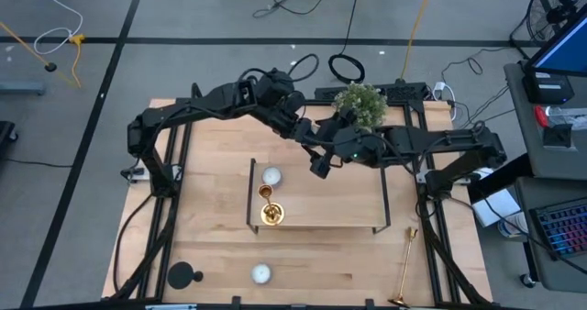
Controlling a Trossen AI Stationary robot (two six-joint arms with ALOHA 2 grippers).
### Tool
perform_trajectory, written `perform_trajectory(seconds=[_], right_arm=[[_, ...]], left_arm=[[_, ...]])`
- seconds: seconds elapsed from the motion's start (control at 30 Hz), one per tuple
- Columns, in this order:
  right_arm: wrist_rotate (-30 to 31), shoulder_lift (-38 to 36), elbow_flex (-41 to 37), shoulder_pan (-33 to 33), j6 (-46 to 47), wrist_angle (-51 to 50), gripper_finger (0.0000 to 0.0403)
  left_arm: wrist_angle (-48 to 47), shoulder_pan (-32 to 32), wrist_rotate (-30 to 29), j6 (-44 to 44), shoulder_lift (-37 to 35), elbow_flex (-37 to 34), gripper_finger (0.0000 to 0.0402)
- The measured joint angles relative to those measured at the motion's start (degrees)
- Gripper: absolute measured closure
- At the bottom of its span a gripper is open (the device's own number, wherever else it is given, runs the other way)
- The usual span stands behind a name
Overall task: Pick & Place candle stick holders
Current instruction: Put the white blue scented candle on the shelf
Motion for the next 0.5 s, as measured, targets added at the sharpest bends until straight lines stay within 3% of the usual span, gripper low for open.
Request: perform_trajectory(seconds=[0.5], right_arm=[[0.1,1.2,0.0,0.4,-0.8,-2.4,0.0059]], left_arm=[[0.3,-1.8,-0.9,-0.8,0.0,0.0,0.0107]])
